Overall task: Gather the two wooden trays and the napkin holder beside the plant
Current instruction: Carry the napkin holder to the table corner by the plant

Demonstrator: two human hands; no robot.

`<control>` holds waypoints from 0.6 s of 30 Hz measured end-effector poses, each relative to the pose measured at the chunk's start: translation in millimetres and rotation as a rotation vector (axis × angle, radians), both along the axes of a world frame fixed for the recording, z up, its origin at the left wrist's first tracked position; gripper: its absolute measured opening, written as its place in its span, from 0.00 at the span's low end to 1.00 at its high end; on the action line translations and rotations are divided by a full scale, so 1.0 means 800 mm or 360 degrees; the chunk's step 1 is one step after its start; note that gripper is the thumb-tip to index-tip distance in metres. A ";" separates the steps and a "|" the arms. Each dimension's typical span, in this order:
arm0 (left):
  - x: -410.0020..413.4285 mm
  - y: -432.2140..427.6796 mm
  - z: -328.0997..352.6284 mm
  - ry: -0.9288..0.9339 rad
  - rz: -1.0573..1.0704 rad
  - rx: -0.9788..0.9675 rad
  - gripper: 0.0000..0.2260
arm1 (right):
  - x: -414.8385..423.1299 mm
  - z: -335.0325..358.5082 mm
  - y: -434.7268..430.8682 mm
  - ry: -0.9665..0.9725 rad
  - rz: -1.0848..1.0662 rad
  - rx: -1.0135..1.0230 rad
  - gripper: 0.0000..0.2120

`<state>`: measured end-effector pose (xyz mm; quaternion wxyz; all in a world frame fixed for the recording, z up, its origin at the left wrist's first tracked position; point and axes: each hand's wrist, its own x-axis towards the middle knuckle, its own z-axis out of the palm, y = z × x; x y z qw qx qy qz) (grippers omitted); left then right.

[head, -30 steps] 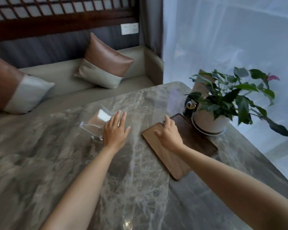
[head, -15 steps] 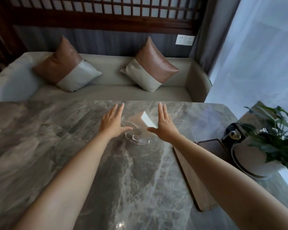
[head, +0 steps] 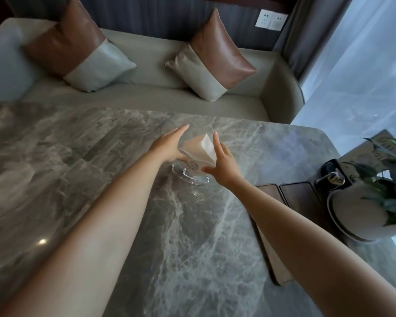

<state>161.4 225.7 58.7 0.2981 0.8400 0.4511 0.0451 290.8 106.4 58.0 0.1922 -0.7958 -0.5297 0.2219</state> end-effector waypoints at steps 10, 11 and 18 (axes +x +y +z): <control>-0.006 -0.030 -0.005 -0.0182 0.0181 0.0035 0.36 | 0.008 -0.004 -0.015 -0.0074 0.0078 0.0085 0.44; -0.007 -0.037 -0.005 -0.0187 0.0192 0.0045 0.35 | 0.008 -0.003 -0.019 -0.0066 0.0082 0.0086 0.44; -0.027 -0.094 -0.001 -0.0148 0.0164 0.0095 0.35 | -0.009 -0.003 -0.073 0.0008 0.0085 0.0103 0.44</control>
